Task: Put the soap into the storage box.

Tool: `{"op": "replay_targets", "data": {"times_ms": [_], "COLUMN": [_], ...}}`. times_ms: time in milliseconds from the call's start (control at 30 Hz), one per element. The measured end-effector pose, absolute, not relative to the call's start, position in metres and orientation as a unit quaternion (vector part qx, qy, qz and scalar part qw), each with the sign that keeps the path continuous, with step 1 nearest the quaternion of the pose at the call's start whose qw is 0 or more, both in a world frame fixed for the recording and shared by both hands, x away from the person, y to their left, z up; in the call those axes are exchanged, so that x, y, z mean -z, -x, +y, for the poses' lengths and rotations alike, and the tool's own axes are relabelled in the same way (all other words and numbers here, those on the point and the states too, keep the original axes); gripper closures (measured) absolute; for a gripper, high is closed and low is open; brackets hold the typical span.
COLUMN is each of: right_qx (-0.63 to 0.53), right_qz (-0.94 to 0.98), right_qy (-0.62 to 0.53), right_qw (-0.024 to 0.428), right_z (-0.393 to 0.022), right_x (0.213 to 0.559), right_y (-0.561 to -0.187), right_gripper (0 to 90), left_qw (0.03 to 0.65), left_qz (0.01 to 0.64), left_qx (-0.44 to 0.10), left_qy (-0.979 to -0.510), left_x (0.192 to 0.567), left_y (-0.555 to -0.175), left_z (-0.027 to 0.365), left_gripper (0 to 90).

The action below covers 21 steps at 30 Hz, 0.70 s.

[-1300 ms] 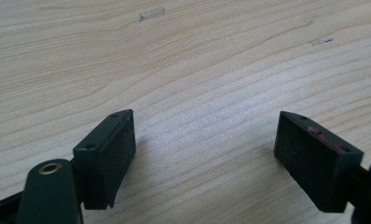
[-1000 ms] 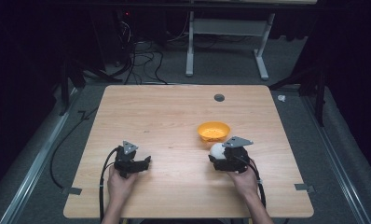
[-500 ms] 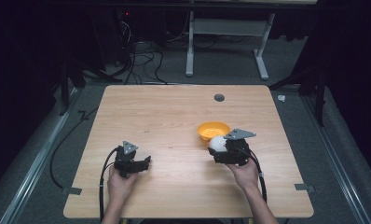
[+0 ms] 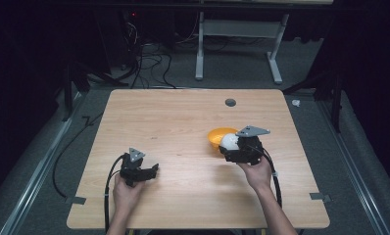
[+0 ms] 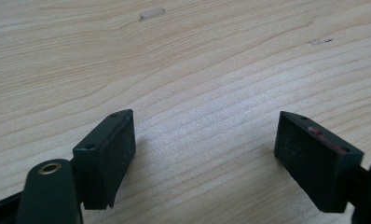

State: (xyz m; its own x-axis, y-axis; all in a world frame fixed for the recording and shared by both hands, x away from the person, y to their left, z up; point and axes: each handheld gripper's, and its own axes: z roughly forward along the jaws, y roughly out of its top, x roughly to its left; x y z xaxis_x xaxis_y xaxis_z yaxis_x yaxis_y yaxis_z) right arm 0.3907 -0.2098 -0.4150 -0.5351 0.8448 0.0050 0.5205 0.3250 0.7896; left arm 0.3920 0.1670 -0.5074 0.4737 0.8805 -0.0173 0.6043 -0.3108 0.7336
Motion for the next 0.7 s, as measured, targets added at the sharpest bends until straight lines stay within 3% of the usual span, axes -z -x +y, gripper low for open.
{"op": "replay_targets", "data": {"times_ms": [700], "right_qx": [-0.376], "right_qz": [0.782], "right_qy": [-0.453], "right_qw": [0.204], "right_z": [-0.210], "right_x": [0.422], "right_y": [-0.415], "right_gripper": [24.6], "left_qw": [0.348], "left_qz": [0.473], "left_qx": [-0.199], "left_qy": [-0.785], "left_x": [0.507], "left_y": [-0.392], "left_z": [0.167], "left_gripper": [21.0]}}
